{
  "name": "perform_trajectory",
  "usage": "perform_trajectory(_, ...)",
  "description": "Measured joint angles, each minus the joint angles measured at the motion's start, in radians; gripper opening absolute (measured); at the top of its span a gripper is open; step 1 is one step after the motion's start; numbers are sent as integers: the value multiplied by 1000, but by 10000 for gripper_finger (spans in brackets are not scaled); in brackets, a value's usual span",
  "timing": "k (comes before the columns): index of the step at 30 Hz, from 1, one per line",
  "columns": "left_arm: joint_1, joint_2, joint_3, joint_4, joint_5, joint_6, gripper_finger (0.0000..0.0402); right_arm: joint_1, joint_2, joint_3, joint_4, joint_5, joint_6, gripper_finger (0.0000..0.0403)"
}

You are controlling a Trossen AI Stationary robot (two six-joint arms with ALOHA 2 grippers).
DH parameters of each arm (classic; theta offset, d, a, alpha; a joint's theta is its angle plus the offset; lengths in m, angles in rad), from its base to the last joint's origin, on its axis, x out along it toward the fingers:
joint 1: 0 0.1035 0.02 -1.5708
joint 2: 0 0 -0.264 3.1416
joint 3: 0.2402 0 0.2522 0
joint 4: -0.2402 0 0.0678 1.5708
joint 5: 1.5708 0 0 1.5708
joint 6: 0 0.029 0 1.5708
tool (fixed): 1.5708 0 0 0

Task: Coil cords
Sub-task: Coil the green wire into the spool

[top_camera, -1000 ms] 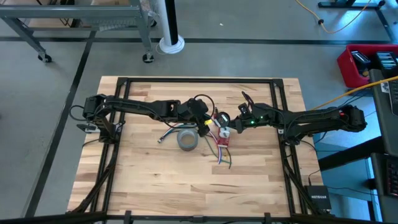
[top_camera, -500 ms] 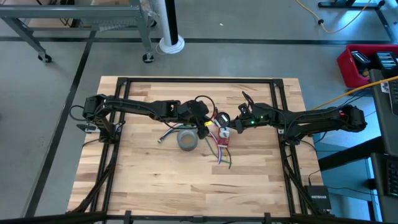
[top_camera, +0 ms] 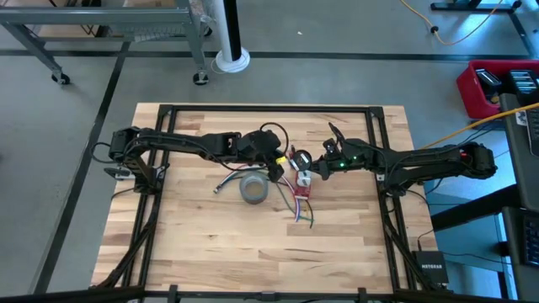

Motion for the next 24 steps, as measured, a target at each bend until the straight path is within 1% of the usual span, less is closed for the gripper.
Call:
perform_trajectory(6,-9,-7,-63,82,-1,-38,43,0,0,-1,-9,0,-1,3)
perform_trajectory(14,-35,-14,-155,191,2,-142,43,0,0,0,-6,8,0,3)
perform_trajectory(20,-60,-14,-196,172,-1,-243,43,0,0,0,-6,10,2,3)
perform_trajectory(22,-75,-14,-209,179,-30,-268,43,0,0,0,-5,10,2,3)
perform_trajectory(24,-97,-21,-228,185,-112,-303,43,0,0,0,-6,10,3,3)
